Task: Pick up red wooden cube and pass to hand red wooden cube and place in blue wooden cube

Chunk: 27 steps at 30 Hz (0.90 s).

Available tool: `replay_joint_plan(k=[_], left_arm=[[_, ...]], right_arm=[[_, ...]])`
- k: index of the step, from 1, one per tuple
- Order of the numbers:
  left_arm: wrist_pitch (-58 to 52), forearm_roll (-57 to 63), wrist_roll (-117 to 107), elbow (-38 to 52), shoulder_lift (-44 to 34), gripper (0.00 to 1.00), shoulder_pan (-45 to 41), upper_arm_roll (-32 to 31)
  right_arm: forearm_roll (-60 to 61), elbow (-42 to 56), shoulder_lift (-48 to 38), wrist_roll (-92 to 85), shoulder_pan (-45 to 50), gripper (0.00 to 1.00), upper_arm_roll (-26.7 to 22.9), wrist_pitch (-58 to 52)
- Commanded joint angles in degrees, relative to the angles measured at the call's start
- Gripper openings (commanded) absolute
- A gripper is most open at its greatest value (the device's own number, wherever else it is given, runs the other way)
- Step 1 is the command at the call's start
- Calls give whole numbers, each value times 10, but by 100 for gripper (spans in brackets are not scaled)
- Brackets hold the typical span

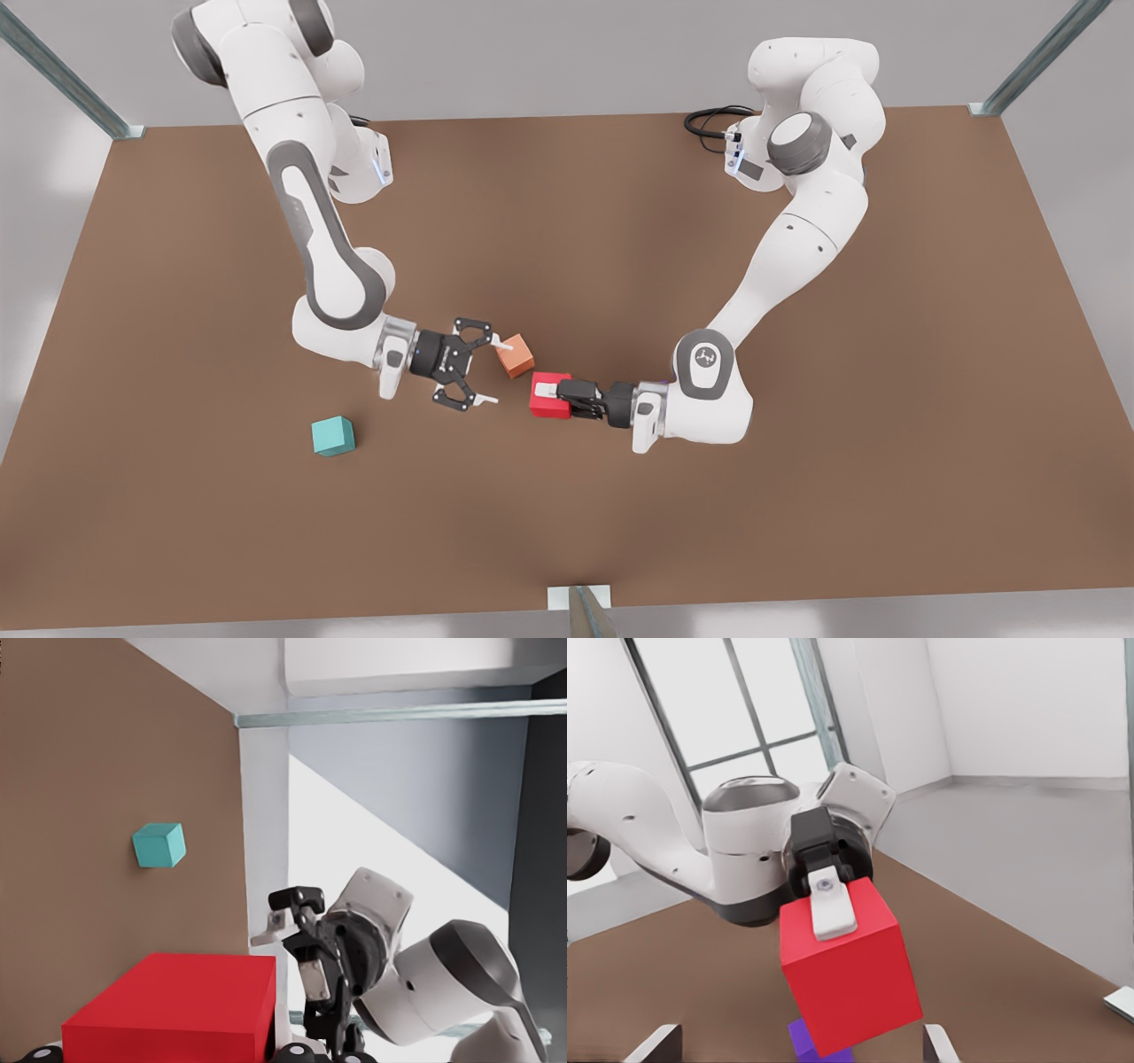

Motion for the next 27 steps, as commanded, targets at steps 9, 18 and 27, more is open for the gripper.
replay_joint_plan(k=[9, 18, 27], left_arm=[[3, -19, -14, 1, -2, 33, -4, -1], [3, -19, -25, 2, -6, 33, -4, -1], [4, -18, -25, 4, -6, 33, -7, -1]], right_arm=[[10, 40, 48, -175, 0, 100, 5, -9], [19, 76, 77, -167, -6, 100, 14, -20], [32, 109, 113, -167, -4, 100, 25, -19]])
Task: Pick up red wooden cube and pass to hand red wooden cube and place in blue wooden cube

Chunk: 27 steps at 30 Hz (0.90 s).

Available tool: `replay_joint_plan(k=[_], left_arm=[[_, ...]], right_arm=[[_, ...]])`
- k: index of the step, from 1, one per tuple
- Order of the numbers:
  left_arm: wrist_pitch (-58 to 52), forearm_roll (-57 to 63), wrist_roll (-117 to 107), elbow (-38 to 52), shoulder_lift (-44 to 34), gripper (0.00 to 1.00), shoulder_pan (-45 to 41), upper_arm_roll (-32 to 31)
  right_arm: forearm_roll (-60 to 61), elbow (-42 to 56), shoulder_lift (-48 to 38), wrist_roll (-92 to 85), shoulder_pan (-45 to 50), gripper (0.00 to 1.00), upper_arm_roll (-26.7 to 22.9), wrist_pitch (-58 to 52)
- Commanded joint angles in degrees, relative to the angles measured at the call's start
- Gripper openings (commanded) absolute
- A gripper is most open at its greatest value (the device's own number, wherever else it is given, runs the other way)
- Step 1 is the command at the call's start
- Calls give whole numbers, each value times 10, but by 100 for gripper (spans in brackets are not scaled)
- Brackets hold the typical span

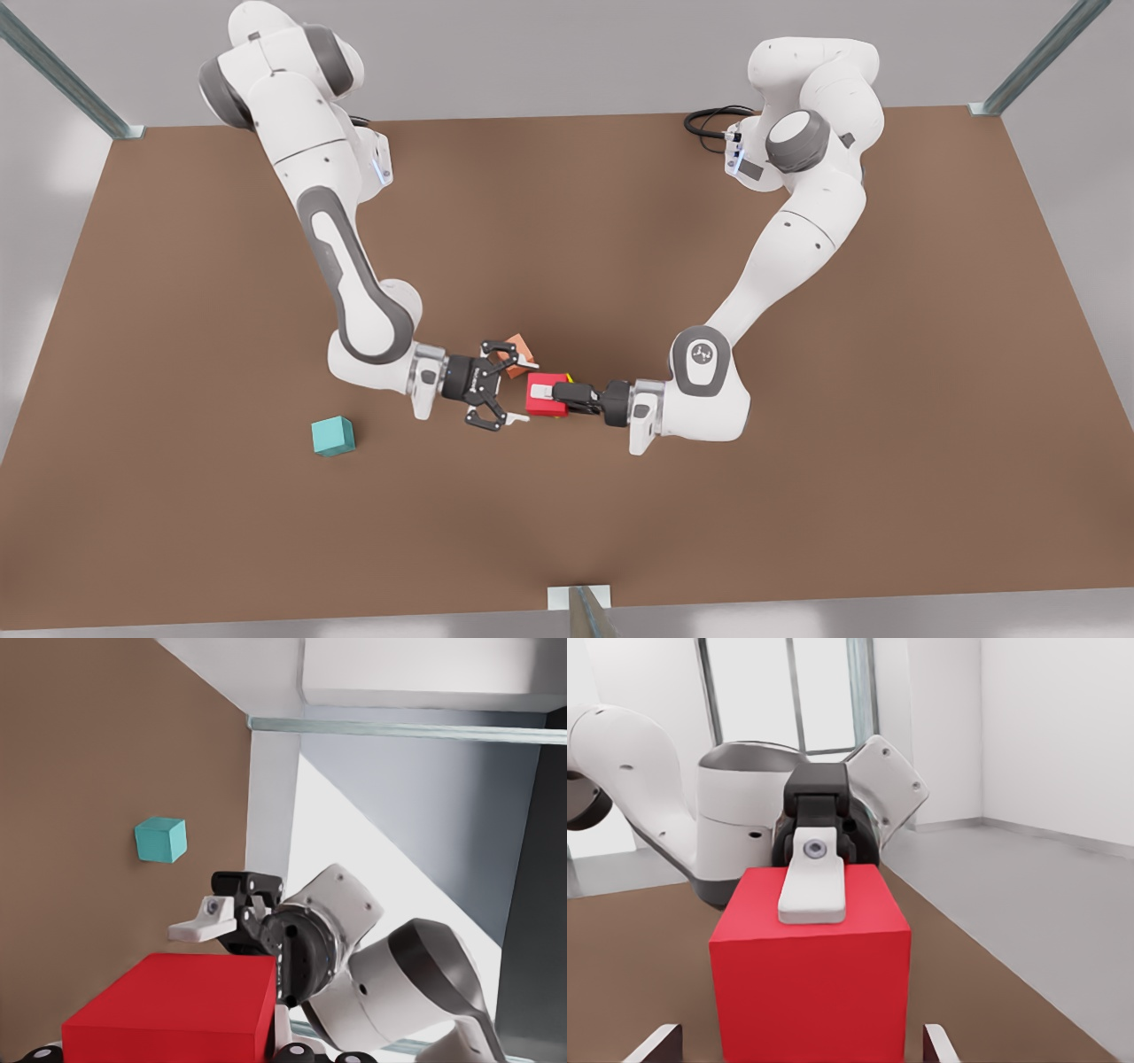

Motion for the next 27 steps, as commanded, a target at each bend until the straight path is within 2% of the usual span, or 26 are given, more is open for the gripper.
replay_joint_plan(k=[1, 24, 25, 26, 27], left_arm=[[-7, -18, 34, 0, -1, 33, 0, 0], [14, -18, 35, 0, -1, 33, -9, 0], [13, -18, 34, -1, -1, 33, -9, 0], [13, -18, 33, -1, -2, 33, -9, 0], [13, -18, 34, -1, -2, 33, -9, 0]], right_arm=[[3, 4, 2, -34, 0, 100, 1, 0], [11, 69, 41, 11, -1, 100, 23, 5], [11, 69, 41, 11, -1, 98, 23, 5], [11, 69, 40, 10, -1, 85, 23, 5], [10, 70, 40, 6, -1, 60, 23, 5]])
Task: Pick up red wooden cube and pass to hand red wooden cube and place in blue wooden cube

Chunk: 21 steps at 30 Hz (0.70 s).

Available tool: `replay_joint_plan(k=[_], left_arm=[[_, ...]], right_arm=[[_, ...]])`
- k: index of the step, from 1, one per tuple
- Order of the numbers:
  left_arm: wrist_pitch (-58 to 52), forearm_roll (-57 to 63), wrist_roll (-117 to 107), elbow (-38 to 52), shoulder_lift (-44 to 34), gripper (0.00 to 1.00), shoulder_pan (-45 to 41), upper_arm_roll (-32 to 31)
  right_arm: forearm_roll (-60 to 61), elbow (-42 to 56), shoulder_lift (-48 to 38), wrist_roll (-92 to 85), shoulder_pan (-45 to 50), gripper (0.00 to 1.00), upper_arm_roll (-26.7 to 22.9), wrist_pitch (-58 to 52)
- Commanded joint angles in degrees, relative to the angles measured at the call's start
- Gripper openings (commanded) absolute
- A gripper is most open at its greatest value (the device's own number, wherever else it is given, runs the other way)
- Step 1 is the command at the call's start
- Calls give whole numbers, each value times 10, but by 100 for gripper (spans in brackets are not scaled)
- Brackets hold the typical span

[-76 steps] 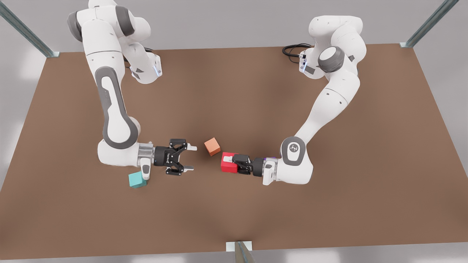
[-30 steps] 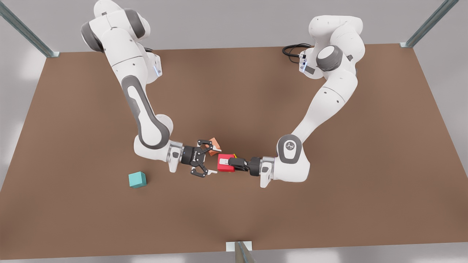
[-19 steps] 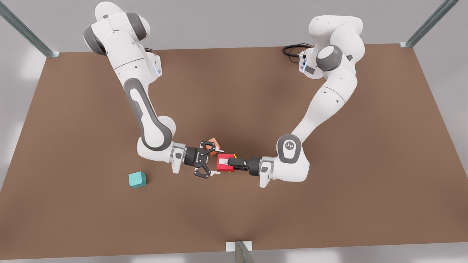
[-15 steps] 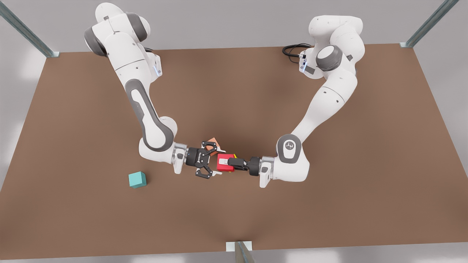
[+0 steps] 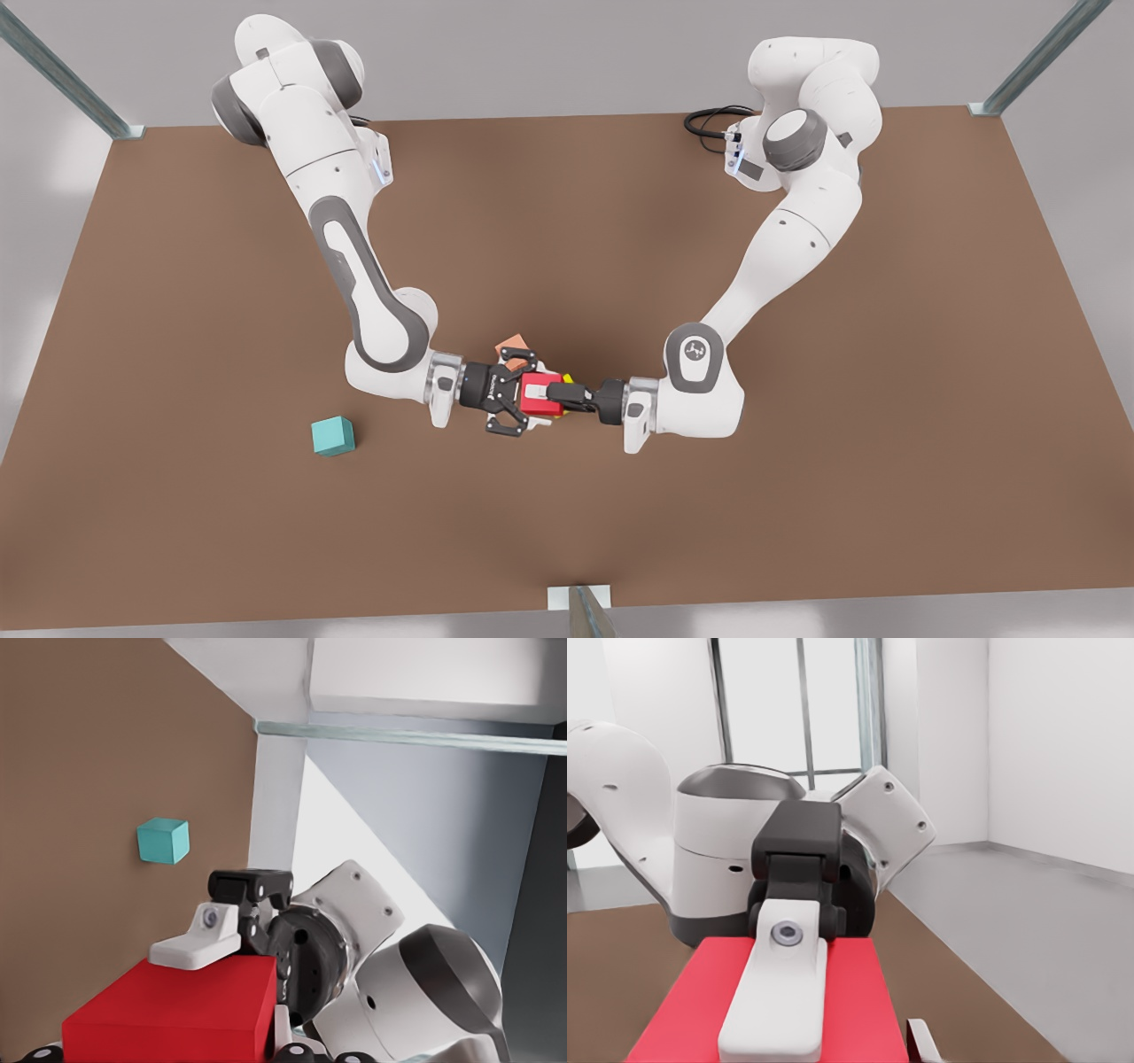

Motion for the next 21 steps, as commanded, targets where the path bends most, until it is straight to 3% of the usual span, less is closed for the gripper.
replay_joint_plan(k=[1, 7, 8, 9, 16, 21], left_arm=[[-4, -19, 52, 0, -1, 33, -1, -1], [-5, -18, 56, 0, -1, 39, -1, 1], [-5, -18, 58, 0, -1, 55, -1, 1], [-5, -18, 54, -1, -2, 100, 1, 1], [-8, -19, 51, -3, -3, 100, 13, 0], [-42, -2, 57, -20, -9, 100, 64, -1]], right_arm=[[1, 1, 0, 9, 0, 58, 0, 1], [1, 3, 0, 11, -1, 57, -1, 1], [1, 3, 0, 12, -2, 57, 0, 1], [1, 3, -1, 12, -2, 57, 0, 1], [-2, -1, -1, 13, -13, 58, -1, -6], [-37, -18, -14, 15, -71, 58, -3, -62]])
